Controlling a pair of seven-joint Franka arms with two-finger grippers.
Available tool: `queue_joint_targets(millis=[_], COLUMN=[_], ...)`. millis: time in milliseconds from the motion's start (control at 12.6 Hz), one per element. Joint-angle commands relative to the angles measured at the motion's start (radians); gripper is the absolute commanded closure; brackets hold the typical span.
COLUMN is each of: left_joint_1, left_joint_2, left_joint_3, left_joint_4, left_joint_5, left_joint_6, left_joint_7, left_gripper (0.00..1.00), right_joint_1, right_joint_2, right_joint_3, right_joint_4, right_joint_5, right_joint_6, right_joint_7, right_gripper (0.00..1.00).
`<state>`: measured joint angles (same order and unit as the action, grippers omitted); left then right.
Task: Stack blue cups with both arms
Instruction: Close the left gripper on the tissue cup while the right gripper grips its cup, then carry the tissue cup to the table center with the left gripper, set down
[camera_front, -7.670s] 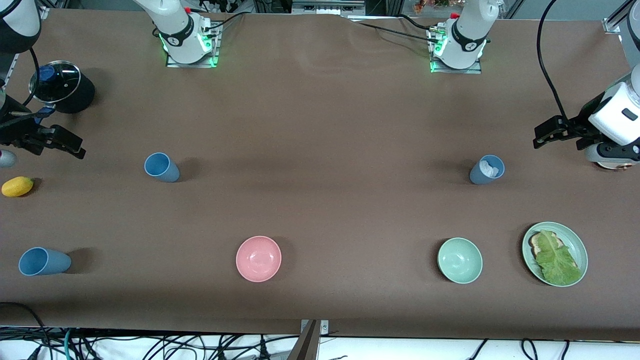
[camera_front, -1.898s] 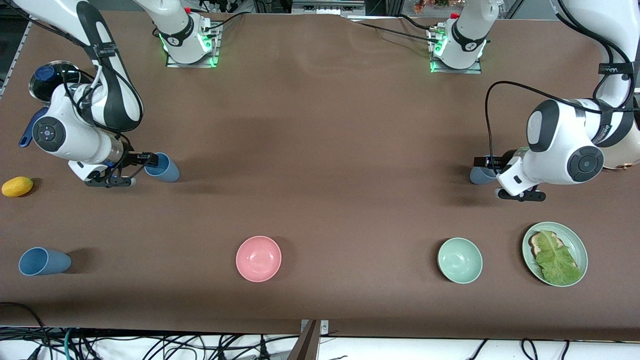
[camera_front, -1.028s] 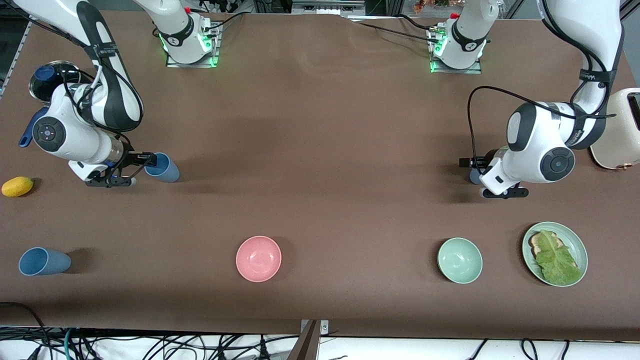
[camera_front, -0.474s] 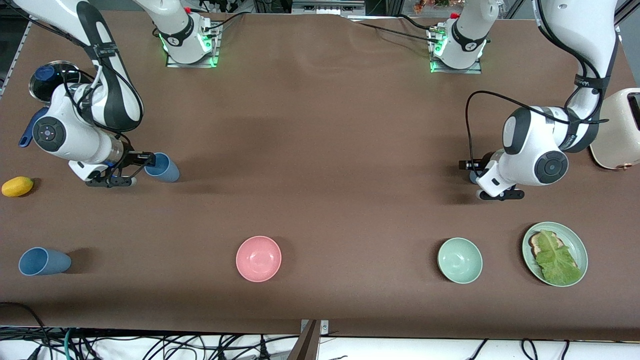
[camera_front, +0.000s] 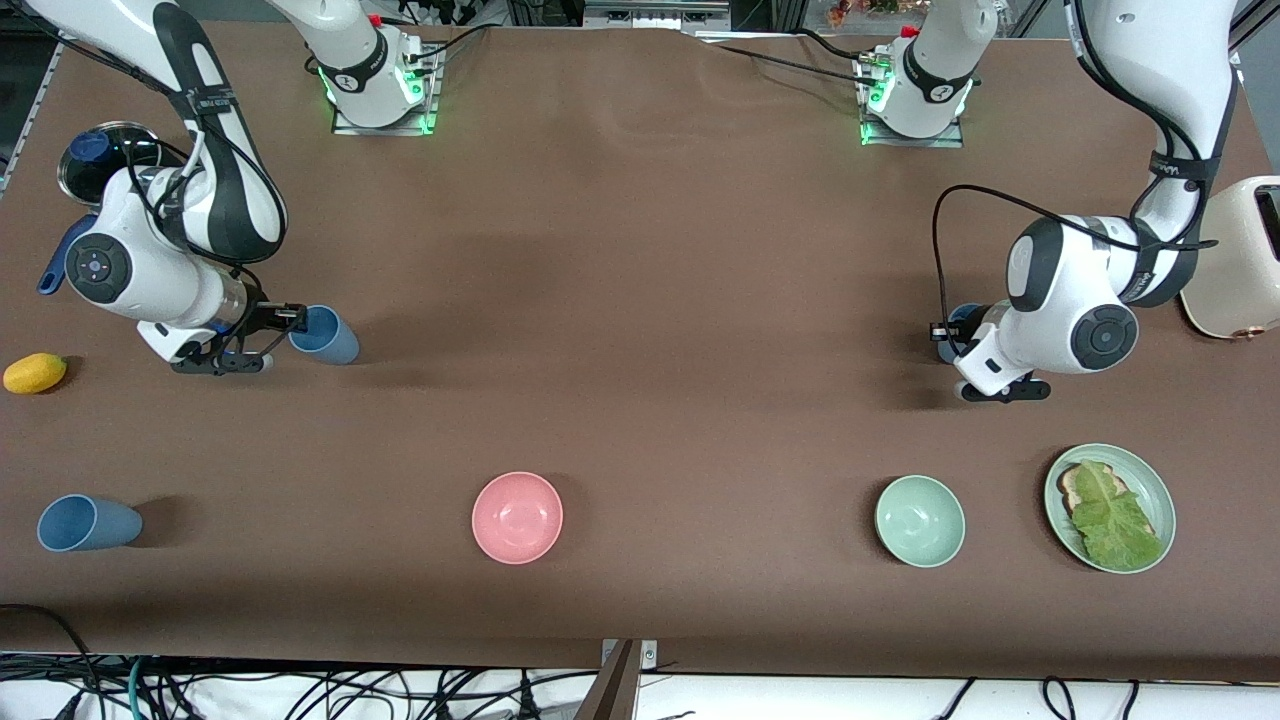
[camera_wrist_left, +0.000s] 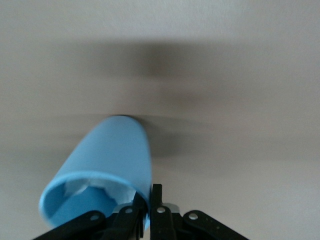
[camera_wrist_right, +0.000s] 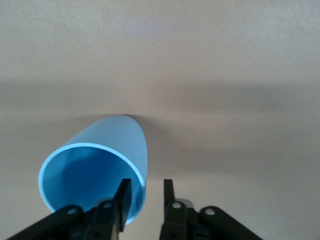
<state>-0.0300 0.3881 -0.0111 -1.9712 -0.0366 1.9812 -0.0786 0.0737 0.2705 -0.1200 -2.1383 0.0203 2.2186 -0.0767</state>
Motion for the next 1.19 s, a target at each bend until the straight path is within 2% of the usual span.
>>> queue_joint_targets(millis=[0,237,395,553,712,870,949,1107], left_joint_1=[-0.017,-0.086,-0.204,-0.334,-0.440,-0.528,-0.556,-0.576], left_joint_2=[0.020,0.034,0.051,0.078,0.151,0.239,0.271,0.301], left_joint_3=[-0.003,-0.007,-0.007,-0.009,-0.007,-0.007,-0.007,-0.007], left_joint_4=[0.026,0.075,0.145,0.214,0.320,0.449,0.487,0.499], left_joint_5=[-0.012,-0.028,-0.113,-0.179,-0.294,-0.305,-0.305,-0.309], left_joint_6=[-0.002,-0.019,-0.094,-0.097,-0.094,-0.093,-0.091,-0.072], left_joint_7=[-0.013,-0.088,-0.232,-0.395,-0.528,-0.675,-0.735,-0.748], left_gripper=[1.00,1.00,1.00,1.00,1.00,1.00,1.00,1.00], right_joint_1=[-0.008,-0.008,-0.008,-0.008,-0.008,-0.008,-0.008,-0.008], right_joint_2=[-0.016,-0.016,-0.016,-0.016,-0.016,-0.016,-0.016,-0.019], right_joint_3=[0.003,0.003,0.002,0.003,0.002,0.002,0.002,0.002], right_joint_4=[-0.020,-0.023,-0.023,-0.023,-0.023,-0.023,-0.023,-0.023], right_joint_5=[0.018,0.018,0.018,0.018,0.018,0.018,0.018,0.018], right_joint_6=[0.013,0.013,0.013,0.015,0.015,0.015,0.015,0.013], right_joint_7=[-0.023,-0.023,-0.023,-0.023,-0.023,-0.023,-0.023,-0.029], right_gripper=[0.70,0.76,0.80,0.85,0.91,0.96,0.98,1.00])
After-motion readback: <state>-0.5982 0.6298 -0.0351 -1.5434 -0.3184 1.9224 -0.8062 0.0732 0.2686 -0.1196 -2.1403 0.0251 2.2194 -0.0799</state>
